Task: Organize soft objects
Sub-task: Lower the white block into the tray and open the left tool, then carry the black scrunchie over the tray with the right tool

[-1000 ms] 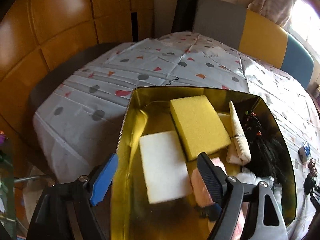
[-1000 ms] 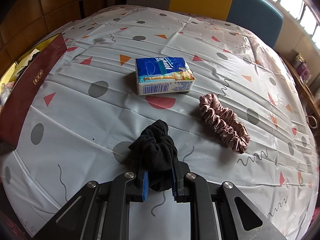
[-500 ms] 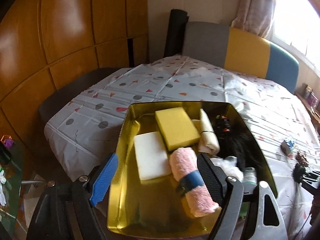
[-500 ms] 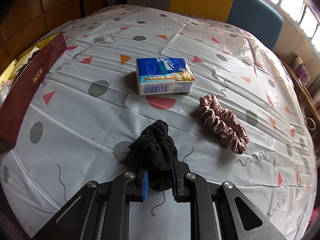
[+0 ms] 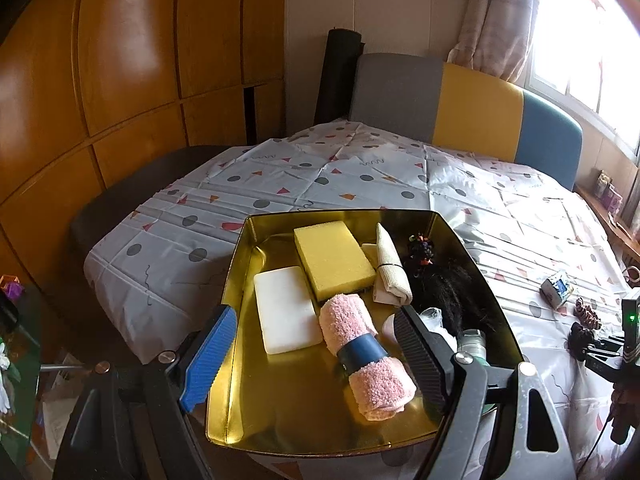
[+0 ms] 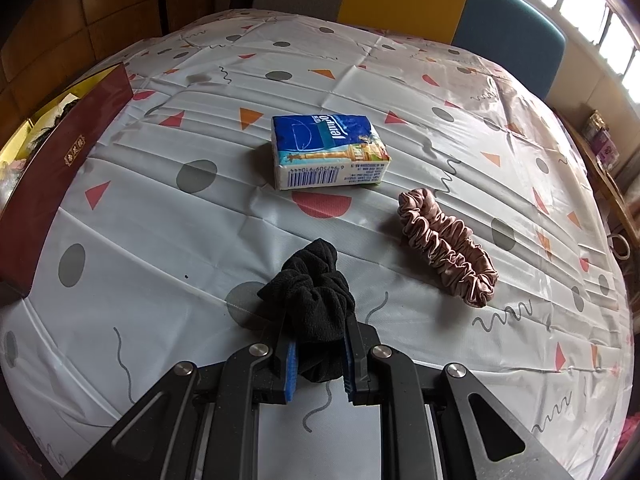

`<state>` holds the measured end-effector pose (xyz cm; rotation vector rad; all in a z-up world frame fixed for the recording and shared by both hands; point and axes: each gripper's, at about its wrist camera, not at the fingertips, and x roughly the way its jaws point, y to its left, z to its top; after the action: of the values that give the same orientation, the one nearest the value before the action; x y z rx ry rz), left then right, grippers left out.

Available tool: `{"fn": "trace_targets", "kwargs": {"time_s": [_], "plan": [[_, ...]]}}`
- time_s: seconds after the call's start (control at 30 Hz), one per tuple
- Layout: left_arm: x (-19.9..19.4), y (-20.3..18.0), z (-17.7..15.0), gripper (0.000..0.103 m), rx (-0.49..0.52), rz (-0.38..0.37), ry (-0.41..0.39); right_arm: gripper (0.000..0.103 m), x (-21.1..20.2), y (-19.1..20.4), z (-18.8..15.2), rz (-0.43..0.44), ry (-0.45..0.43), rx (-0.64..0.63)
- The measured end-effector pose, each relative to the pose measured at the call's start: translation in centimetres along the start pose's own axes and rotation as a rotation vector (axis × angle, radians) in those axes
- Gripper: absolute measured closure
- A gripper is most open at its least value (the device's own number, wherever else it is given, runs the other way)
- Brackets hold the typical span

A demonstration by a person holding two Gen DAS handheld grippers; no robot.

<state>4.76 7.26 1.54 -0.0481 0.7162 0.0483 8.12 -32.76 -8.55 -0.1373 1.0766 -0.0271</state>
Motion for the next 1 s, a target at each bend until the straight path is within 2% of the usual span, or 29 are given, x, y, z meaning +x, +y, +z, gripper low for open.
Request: {"fn": "trace_targets", "kwargs": {"time_s": [0.33, 0.43, 0.53, 0.73, 1.0], "plan": [[-0.4, 0.9, -0.4, 0.021, -0.012, -0.016, 0.001, 0.087, -0.2, 0.3, 0.6, -0.050, 0.031, 0.063], [-0.8, 1.3, -0.4, 0.021, -0.013, -0.015, -0.014, 0.089, -1.5, 0.4, 1.0, -0.053, -0.012, 0.100], [-1.0, 1.9, -0.4, 0.021, -0.018, -0.002, -0.021, 0.089, -2.8, 0.8, 1.6, -0.010, -0.040, 0.133], [-1.1, 3.0, -0.5, 0.021, -0.045, 0.006, -0.021, 0.089, -4.8, 4.4, 2.9, 0.062, -0.103, 0.104], [-1.6, 4.2, -0.5, 0.021, -0.069, 0.022, -0.031, 0.089, -8.3, 12.7, 5.2, 0.256, -0.183, -0.008]]}}
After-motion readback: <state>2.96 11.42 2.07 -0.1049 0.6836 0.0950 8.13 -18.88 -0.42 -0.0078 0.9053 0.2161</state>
